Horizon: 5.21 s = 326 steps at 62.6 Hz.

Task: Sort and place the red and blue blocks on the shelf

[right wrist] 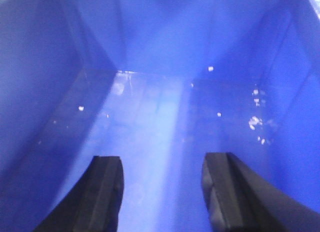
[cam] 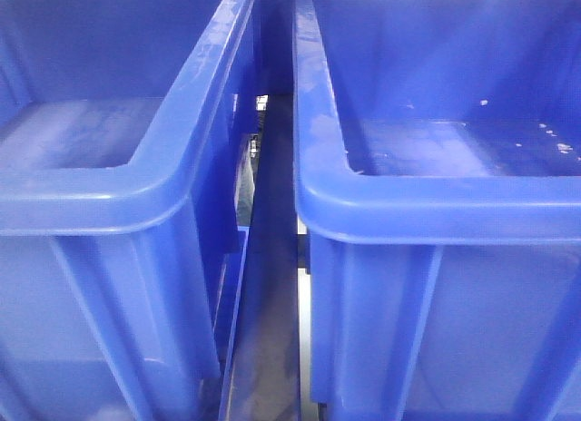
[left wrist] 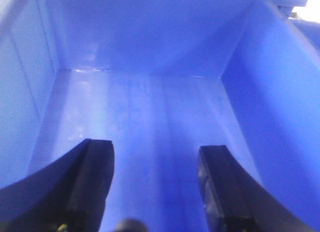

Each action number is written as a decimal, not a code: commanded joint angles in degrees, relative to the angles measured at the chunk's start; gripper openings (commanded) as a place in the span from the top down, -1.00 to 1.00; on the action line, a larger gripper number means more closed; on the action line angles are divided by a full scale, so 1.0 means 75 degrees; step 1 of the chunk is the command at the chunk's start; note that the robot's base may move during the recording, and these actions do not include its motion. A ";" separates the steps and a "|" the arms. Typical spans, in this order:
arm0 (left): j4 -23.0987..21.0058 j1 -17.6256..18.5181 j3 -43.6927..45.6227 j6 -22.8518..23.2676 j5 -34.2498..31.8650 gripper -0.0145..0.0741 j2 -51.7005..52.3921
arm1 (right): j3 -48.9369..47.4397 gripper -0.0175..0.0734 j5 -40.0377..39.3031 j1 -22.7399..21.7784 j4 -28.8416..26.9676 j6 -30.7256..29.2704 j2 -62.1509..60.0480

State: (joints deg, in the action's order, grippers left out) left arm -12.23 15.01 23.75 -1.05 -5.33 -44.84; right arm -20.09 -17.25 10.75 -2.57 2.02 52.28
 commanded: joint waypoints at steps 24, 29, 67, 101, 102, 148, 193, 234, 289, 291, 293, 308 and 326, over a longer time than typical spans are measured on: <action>0.0022 0.0057 0.0244 -0.0007 -0.0730 0.39 0.0614 | -0.0244 0.17 -0.0670 0.0013 0.0009 -0.0060 -0.1394; 0.0022 0.0057 0.0244 -0.0007 -0.0730 0.39 0.0814 | -0.0244 0.36 -0.0452 0.0013 0.0009 -0.0060 -0.1643; 0.0080 -0.0970 0.0244 -0.0888 0.0137 0.39 0.2602 | -0.0244 0.51 0.0558 -0.0056 0.0009 -0.0269 -0.3088; -0.0237 -0.2592 0.0244 -0.0888 0.1869 0.39 0.4371 | -0.0244 0.51 0.1331 -0.1192 0.0009 -0.0269 -0.4097; -0.0237 -0.2592 0.0244 -0.0888 0.1865 0.39 0.4388 | -0.0244 0.51 0.1349 -0.1210 0.0009 -0.0269 -0.4135; -0.0237 -0.2592 0.0244 -0.0888 0.1896 0.39 0.4408 | -0.0244 0.51 0.1551 -0.1219 0.0009 -0.0269 -0.4396; -0.0237 -0.2592 0.0244 -0.0888 0.1896 0.39 0.4408 | 0.1734 0.51 0.1682 -0.1219 0.0009 -0.0269 -0.5678; -0.0237 -0.2592 0.0244 -0.0888 0.1896 0.39 0.4408 | 0.2737 0.51 0.2025 -0.1219 0.0009 -0.0269 -0.7201; -0.0237 -0.2592 0.0244 -0.0888 0.1896 0.39 0.4408 | 0.2737 0.51 0.1444 -0.1219 -0.0114 -0.0269 -0.7201; -0.0237 -0.2592 0.0244 -0.0888 0.1896 0.39 0.4408 | 0.2737 0.51 0.1444 -0.1219 -0.0145 -0.0217 -0.7201; -0.0237 -0.2592 0.0244 -0.0888 0.1896 0.39 0.4408 | 0.2737 0.51 0.1444 -0.1219 -0.0156 -0.0134 -0.7201; -0.0237 -0.2592 0.0244 -0.0888 0.1896 0.39 0.4408 | 0.2737 0.51 0.1450 -0.1219 -0.0162 -0.0044 -0.7201; -0.0237 -0.2592 0.0244 -0.0888 0.1896 0.39 0.4408 | 0.2737 0.51 0.1466 -0.1219 -0.0155 -0.0045 -0.7201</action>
State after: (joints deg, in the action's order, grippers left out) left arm -13.27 -4.31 23.75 -7.59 13.06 -11.13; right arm 1.17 -2.81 1.95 -3.52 1.34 -0.79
